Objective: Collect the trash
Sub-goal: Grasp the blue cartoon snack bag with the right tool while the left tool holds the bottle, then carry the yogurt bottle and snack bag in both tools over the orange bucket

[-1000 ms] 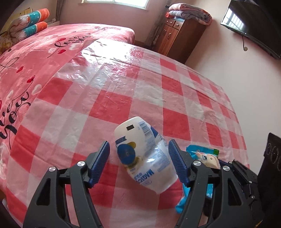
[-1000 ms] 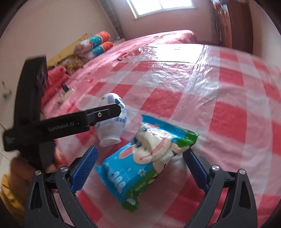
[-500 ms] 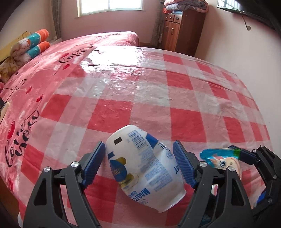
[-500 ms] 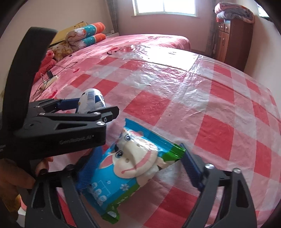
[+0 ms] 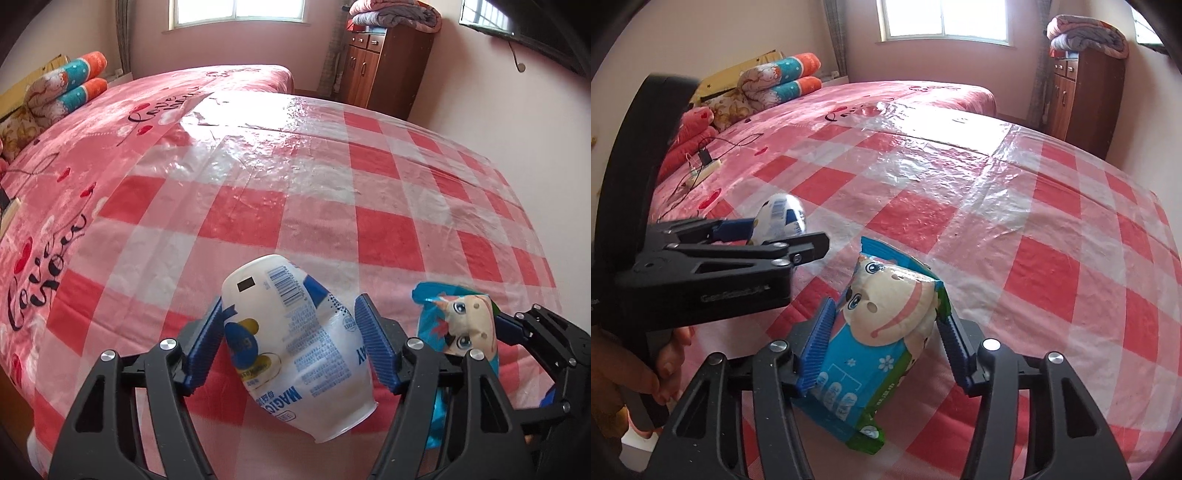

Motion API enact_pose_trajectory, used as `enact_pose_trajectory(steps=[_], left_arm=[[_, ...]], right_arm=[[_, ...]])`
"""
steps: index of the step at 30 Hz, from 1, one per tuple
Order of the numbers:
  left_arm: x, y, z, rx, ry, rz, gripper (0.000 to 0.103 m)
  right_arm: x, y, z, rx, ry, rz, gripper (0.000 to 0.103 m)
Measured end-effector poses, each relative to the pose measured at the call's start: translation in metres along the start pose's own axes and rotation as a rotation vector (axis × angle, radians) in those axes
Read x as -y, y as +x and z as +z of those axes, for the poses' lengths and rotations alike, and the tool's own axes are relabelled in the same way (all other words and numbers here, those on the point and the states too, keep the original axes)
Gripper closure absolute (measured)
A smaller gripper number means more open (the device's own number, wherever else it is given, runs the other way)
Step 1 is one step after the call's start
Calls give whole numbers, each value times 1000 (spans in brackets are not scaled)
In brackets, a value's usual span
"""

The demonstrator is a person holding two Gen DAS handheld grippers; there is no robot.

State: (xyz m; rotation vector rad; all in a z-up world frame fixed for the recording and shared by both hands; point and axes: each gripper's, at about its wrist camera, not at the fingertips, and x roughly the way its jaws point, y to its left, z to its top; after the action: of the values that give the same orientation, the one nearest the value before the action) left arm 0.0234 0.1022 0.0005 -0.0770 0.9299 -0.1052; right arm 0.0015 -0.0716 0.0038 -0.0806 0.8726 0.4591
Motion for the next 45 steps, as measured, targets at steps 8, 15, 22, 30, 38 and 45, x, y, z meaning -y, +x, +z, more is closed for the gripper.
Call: enact_pose_trajectory(steps=[8,15,22,30,38,45], left_arm=[[-4,-15,-19,5,-18,-30,32],[-7,-30,-34,20,-36,-39,32],[-14,-44,-47,34,-41,-17,32],[-21,-62,-62,51,-50,1,32],[-30,-85,-75,73,-46,28,32],[-39,-102,-90,93,-41,55,32]], right_arm=[[10,-10,-9,4,57,43,48],[5,-18,-19,6,54,40,48],[-3,-29,-29,12,46,43,49],[-14,-42,-38,5,34,55,49],[-26,-56,-45,9,26,62,49],[-40,-63,-49,9,2,75,49]])
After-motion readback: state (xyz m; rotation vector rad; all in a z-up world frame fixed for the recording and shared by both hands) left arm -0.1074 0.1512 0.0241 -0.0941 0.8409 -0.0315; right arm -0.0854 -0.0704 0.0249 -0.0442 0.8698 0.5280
